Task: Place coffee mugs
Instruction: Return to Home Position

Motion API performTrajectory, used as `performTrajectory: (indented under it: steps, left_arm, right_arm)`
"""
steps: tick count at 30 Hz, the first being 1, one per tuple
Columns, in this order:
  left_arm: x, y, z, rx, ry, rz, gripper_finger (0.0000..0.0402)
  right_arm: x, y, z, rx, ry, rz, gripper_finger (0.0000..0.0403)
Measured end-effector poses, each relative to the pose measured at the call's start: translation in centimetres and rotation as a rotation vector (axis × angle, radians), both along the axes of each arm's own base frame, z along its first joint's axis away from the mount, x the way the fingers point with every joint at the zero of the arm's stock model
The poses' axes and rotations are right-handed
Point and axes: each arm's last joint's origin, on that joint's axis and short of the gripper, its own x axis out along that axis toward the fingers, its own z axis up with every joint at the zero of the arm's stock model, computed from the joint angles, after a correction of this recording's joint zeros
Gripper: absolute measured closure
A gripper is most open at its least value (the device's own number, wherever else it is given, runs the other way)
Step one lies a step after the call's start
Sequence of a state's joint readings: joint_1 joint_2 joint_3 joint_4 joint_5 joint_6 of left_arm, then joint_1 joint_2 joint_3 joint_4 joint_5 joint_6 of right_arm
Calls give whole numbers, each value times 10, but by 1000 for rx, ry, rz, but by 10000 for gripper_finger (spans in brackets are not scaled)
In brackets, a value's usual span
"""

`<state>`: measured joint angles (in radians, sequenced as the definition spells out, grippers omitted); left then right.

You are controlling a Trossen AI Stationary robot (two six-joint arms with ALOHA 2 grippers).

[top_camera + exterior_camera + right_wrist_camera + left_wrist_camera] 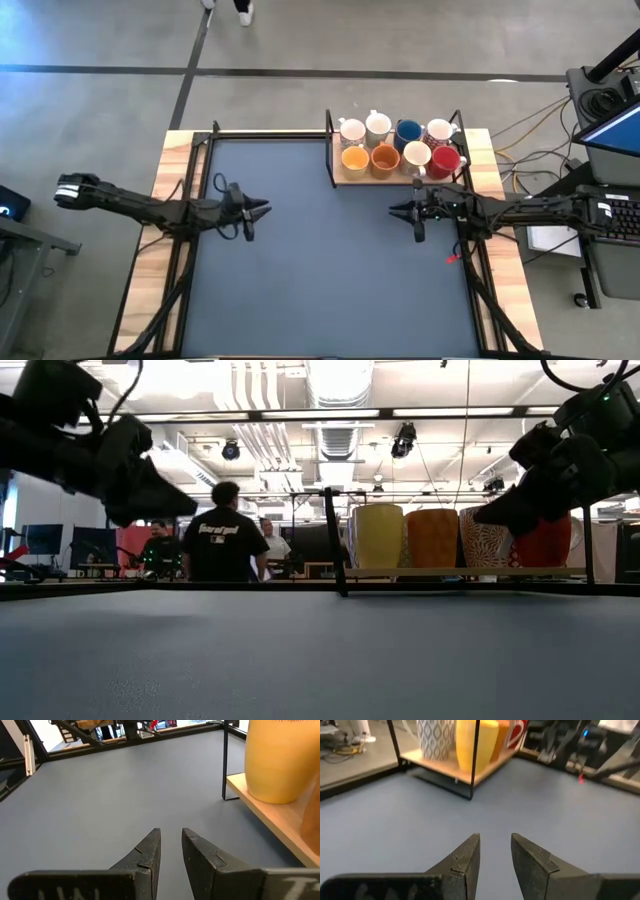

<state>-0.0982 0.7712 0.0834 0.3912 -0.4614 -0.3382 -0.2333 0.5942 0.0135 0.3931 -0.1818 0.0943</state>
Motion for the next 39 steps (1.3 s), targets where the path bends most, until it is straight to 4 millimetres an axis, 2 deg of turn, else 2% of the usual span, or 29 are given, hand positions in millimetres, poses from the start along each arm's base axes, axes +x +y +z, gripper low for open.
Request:
performTrajectory:
  steps: [10, 21, 35, 39]
  left_arm:
    - [-11, 1, 22, -18, -181, 0, 309]
    - [-30, 3, 47, -40, -409, 0, 309]
    - [-49, 5, 57, -58, -592, 2, 309]
    - [-53, 5, 53, -60, -616, 2, 309]
  right_arm:
    - [-3, 1, 10, -18, -80, 0, 335]
    - [-15, 3, 31, -65, -278, 0, 335]
    - [-34, 8, 54, -122, -519, 0, 335]
    - [-37, 9, 57, -130, -556, 0, 335]
